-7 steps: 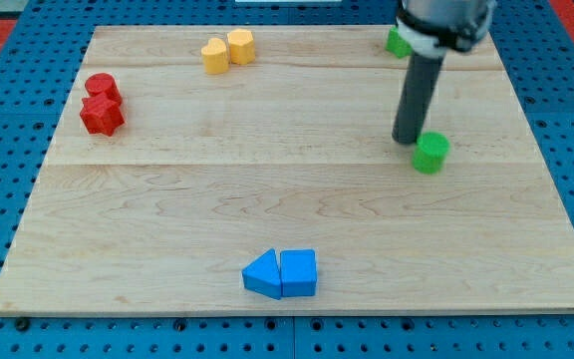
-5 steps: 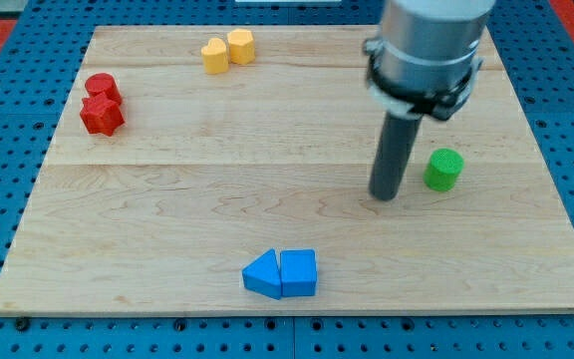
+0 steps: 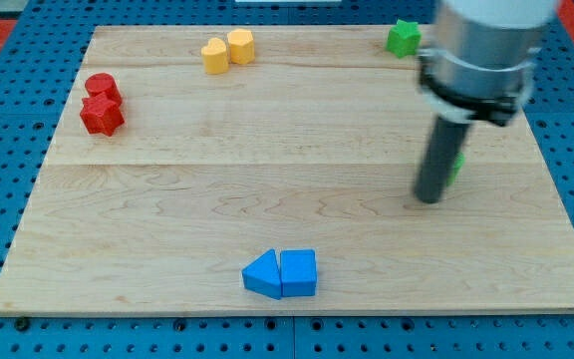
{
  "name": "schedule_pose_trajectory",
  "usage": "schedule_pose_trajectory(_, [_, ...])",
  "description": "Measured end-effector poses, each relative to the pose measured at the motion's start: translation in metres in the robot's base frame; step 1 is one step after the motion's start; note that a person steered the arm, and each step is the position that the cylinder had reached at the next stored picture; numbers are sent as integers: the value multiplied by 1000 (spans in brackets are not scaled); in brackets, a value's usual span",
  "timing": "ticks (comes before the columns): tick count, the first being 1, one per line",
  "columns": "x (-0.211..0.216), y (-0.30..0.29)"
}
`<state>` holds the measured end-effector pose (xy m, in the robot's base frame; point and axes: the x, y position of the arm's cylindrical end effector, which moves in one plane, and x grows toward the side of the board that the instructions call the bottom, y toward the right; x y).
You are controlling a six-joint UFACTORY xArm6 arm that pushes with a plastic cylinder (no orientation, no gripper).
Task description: Push the green circle closer to the green star
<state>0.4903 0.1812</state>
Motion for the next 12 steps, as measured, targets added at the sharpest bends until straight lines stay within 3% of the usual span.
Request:
schedule_pose_trajectory(1, [-25, 51])
schedule_pose_trajectory(2, [-62, 10])
schedule_pose_trajectory(3, [-62, -29])
schedule_pose_trajectory(4, [-46, 40])
schedule_pose_trajectory(5, [33, -4])
schedule_pose_trajectory(7, [-71, -23])
schedule_pose_trajectory(8, [-43, -30])
schedule_pose_trajectory(9, [-47, -80])
schedule_pose_trajectory(11, [-200, -68])
schedule_pose_trajectory(12, [-208, -66])
